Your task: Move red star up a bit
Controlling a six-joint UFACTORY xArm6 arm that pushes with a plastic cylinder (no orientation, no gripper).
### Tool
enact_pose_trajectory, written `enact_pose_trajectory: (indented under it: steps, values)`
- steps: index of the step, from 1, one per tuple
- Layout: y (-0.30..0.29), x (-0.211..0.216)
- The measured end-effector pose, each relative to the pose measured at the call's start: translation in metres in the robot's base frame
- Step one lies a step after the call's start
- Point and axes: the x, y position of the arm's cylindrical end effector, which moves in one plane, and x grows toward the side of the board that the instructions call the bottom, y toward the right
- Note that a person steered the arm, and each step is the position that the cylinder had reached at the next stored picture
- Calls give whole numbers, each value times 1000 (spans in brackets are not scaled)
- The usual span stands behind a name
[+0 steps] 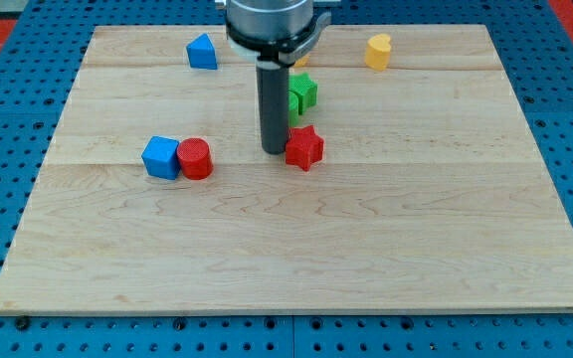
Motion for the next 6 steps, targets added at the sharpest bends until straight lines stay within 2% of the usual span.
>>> enact_pose_trajectory:
  steps: [1, 2, 3, 4, 5, 6]
  values:
    - [-11, 45]
    - [41, 51]
    - [63, 20]
    - [54, -8]
    - [62, -8]
    - [103, -53]
